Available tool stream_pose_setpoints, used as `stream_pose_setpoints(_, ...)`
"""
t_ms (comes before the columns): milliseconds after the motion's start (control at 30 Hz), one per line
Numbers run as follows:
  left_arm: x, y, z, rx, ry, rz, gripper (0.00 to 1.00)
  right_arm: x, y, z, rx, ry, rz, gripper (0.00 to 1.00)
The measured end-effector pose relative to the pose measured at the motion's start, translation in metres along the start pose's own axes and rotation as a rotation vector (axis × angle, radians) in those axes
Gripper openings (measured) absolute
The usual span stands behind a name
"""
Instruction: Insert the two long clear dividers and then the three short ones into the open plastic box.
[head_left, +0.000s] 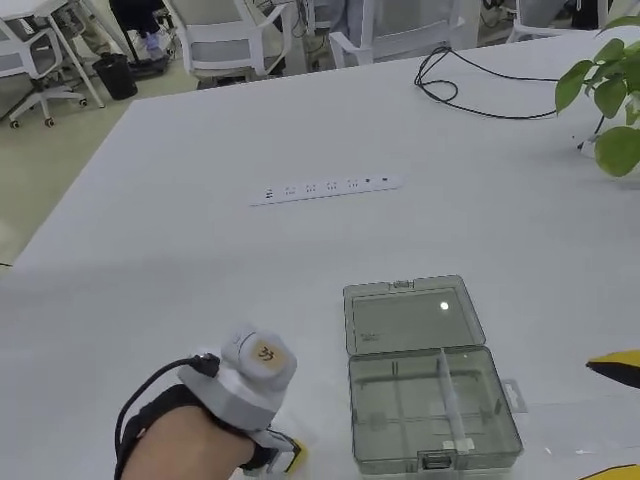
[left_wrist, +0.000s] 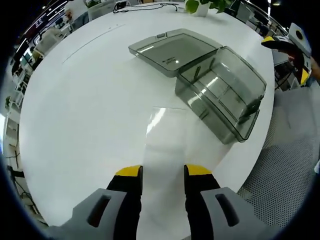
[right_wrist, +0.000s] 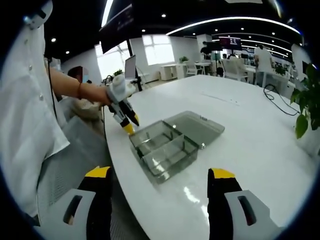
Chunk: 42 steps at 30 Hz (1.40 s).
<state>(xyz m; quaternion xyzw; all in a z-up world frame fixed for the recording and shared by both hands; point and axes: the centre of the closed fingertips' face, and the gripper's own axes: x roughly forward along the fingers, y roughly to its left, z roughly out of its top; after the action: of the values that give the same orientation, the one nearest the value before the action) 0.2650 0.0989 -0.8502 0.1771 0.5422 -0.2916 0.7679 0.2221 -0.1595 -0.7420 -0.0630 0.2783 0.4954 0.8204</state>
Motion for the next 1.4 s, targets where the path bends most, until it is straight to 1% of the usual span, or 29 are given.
stream_pose_setpoints(133,0.001,-0.002,0.0,0.008,0.005,-0.009,0.31,0.0,0.0,-0.001,0.004,-0.003,-0.006,0.79)
stream_pose_setpoints(300,0.001,-0.006,0.004,-0.04,-0.017,-0.039,0.31,0.001,0.003,-0.004,0.009,0.007,-0.003,0.79)
stream_pose_setpoints(367,0.001,-0.006,0.004,-0.06,-0.027,-0.045,0.31,0.001,0.003,-0.007,0.021,0.024,-0.006,0.8)
stream_pose_setpoints(433,0.0,-0.007,0.005,-0.101,-0.049,-0.062,0.31,0.002,0.004,-0.009,0.027,0.03,-0.006,0.8)
stream_pose_setpoints(467,0.0,-0.008,0.005,-0.13,-0.063,-0.074,0.31,0.002,0.004,-0.009,0.029,0.034,-0.006,0.8)
stream_pose_setpoints(567,-0.003,-0.01,0.004,-0.192,-0.09,-0.094,0.31,0.003,0.006,-0.011,0.039,0.053,-0.006,0.8)
stream_pose_setpoints(600,-0.004,-0.011,0.004,-0.221,-0.106,-0.103,0.3,0.004,0.006,-0.01,0.039,0.054,-0.004,0.8)
stream_pose_setpoints(633,-0.005,-0.011,0.004,-0.228,-0.11,-0.105,0.3,0.004,0.008,-0.009,0.033,0.054,-0.003,0.8)
stream_pose_setpoints(667,-0.006,-0.012,0.003,-0.252,-0.122,-0.112,0.3,0.004,0.009,-0.008,0.033,0.053,-0.003,0.8)
stream_pose_setpoints(700,-0.008,-0.012,0.003,-0.262,-0.132,-0.116,0.3,0.005,0.009,-0.006,0.034,0.054,-0.002,0.8)
stream_pose_setpoints(767,-0.011,-0.013,0.004,-0.303,-0.163,-0.129,0.3,0.006,0.011,-0.003,0.035,0.054,-0.001,0.8)
stream_pose_setpoints(900,-0.022,-0.014,0.005,-0.351,-0.217,-0.143,0.3,0.009,0.015,0.009,0.047,0.039,0.003,0.77)
stream_pose_setpoints(933,-0.025,-0.015,0.007,-0.366,-0.239,-0.15,0.3,0.01,0.017,0.014,0.047,0.029,0.004,0.77)
stream_pose_setpoints(1000,-0.03,-0.016,0.01,-0.384,-0.267,-0.16,0.3,0.012,0.018,0.02,0.062,0.025,0.003,0.75)
stream_pose_setpoints(1067,-0.038,-0.018,0.013,-0.398,-0.295,-0.167,0.3,0.014,0.02,0.029,0.071,0.005,-0.001,0.74)
stream_pose_setpoints(1200,-0.053,-0.024,0.027,-0.412,-0.365,-0.193,0.3,0.018,0.024,0.051,0.117,-0.042,-0.003,0.69)
stream_pose_setpoints(1233,-0.058,-0.027,0.033,-0.416,-0.392,-0.206,0.3,0.02,0.025,0.059,0.134,-0.058,-0.003,0.68)
stream_pose_setpoints(1300,-0.064,-0.031,0.04,-0.418,-0.421,-0.221,0.3,0.023,0.025,0.069,0.163,-0.082,-0.009,0.63)
stream_pose_setpoints(1333,-0.068,-0.034,0.044,-0.416,-0.439,-0.23,0.3,0.024,0.026,0.076,0.174,-0.103,-0.004,0.61)
stream_pose_setpoints(1367,-0.073,-0.039,0.051,-0.414,-0.464,-0.245,0.3,0.027,0.028,0.085,0.194,-0.124,-0.001,0.58)
stream_pose_setpoints(1400,-0.078,-0.043,0.057,-0.41,-0.488,-0.259,0.3,0.03,0.028,0.09,0.208,-0.127,-0.003,0.55)
